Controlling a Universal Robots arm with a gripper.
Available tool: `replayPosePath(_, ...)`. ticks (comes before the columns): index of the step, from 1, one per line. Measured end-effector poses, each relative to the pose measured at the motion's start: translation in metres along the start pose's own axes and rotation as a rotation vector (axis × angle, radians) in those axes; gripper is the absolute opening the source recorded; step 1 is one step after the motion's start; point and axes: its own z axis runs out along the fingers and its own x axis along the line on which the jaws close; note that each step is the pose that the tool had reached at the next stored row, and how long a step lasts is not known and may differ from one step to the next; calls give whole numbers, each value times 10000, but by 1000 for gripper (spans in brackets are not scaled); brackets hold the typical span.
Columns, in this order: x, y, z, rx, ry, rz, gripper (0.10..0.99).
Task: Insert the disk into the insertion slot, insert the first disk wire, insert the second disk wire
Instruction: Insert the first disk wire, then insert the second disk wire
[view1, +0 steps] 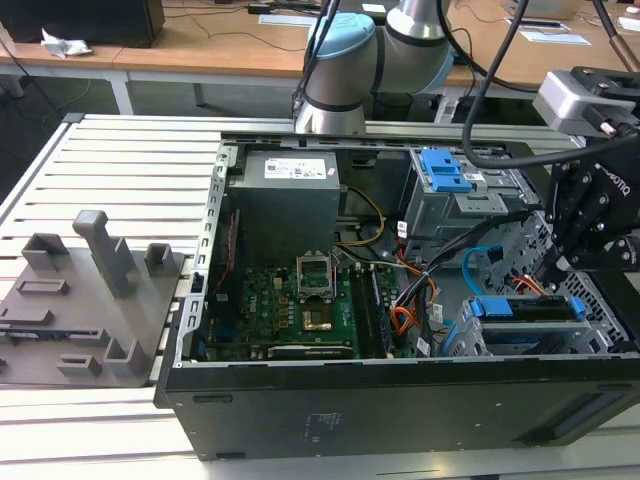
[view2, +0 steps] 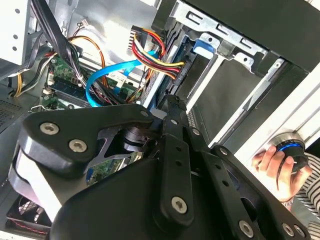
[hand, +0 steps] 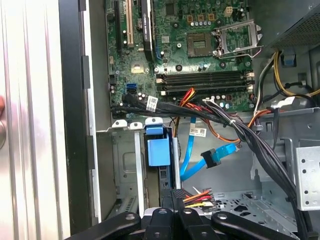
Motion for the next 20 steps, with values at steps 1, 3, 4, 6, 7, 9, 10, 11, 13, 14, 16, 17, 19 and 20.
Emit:
replayPosePath(1, 1, 12, 1, 0, 0, 0, 106)
replayPosePath(3, 3, 37, 2, 0, 0, 0, 106)
replayPosePath(4, 3, 46, 3, 0, 0, 0, 106)
replayPosePath(6, 7, 80, 5, 0, 1, 1, 106)
replayPosePath(7, 7, 80, 5, 0, 1, 0, 106)
replayPosePath(9, 6, 80, 5, 0, 0, -2, 106)
replayPosePath(10, 6, 81, 5, 0, 0, 0, 106)
replayPosePath(11, 6, 82, 6, 0, 0, 0, 106)
replayPosePath(13, 7, 83, 6, 0, 0, 0, 106)
replayPosePath(14, 7, 83, 5, 0, 0, 0, 106)
replayPosePath(16, 7, 85, 5, 0, 0, 0, 106)
replayPosePath(17, 7, 85, 6, 0, 0, 0, 106)
replayPosePath(19, 7, 86, 6, 0, 0, 0, 106)
replayPosePath(20, 7, 86, 6, 0, 0, 0, 169)
